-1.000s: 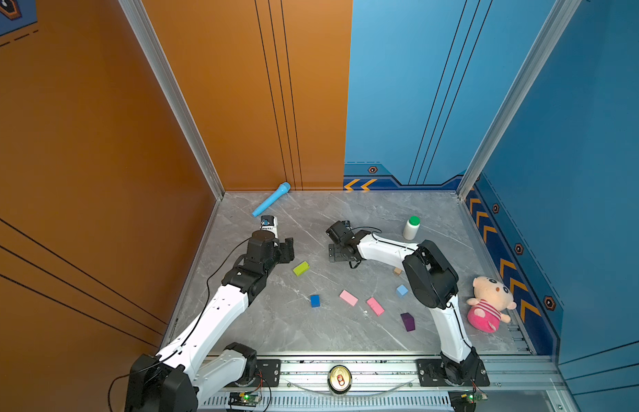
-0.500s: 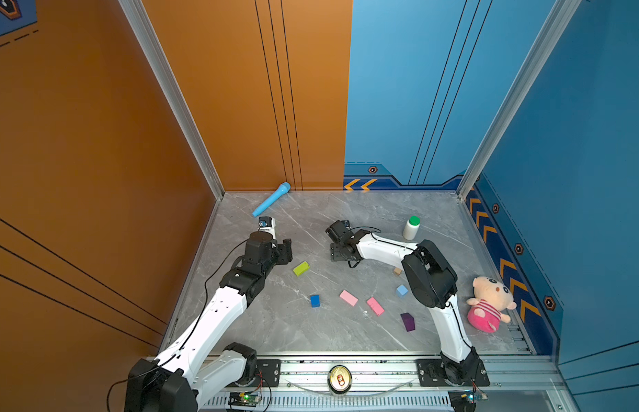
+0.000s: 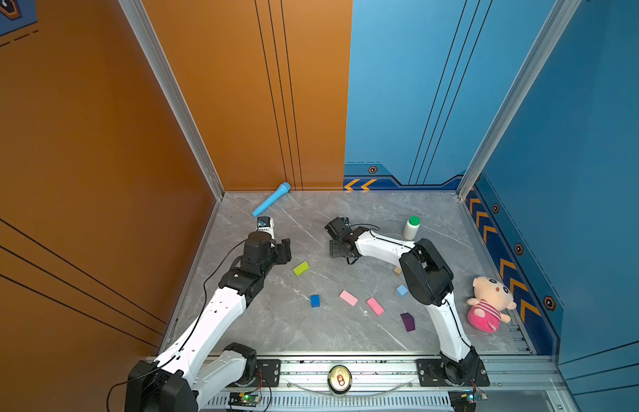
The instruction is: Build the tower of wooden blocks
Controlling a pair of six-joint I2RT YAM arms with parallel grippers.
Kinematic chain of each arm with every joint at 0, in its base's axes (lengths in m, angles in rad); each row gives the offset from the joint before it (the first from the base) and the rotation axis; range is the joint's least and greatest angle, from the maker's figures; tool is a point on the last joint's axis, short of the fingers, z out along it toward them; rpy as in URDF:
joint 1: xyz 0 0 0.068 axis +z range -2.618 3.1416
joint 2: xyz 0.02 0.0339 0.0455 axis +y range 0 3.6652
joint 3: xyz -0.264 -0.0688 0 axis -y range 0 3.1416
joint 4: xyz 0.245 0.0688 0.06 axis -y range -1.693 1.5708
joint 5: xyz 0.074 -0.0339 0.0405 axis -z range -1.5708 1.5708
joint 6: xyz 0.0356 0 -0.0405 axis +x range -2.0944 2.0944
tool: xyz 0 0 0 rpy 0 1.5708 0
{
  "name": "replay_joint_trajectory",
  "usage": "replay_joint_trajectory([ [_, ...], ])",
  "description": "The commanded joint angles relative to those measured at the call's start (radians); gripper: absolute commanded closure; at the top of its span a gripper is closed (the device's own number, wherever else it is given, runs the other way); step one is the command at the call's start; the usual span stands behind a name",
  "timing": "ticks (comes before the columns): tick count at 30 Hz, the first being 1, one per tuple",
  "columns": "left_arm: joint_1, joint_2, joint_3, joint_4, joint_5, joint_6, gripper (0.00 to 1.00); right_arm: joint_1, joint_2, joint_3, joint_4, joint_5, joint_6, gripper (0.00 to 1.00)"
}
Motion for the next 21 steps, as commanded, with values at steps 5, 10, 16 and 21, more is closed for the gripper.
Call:
replay_joint_trajectory([
  [5,0.010,-0.015,-0.016,-0.013,0.016,-0.006,0.28,-0.040,0.047,0.051,-0.051,-0.001,-0.004,0.25],
  [10,0.013,-0.012,-0.017,-0.014,0.016,-0.006,0.28,-0.045,0.058,0.065,-0.058,-0.004,-0.006,0.22],
  [16,0.014,-0.007,-0.015,-0.011,0.018,-0.007,0.28,-0.045,0.068,0.080,-0.065,-0.007,-0.010,0.14],
  [21,0.014,-0.004,-0.013,-0.011,0.019,-0.006,0.28,-0.045,0.076,0.095,-0.075,-0.009,-0.016,0.11],
])
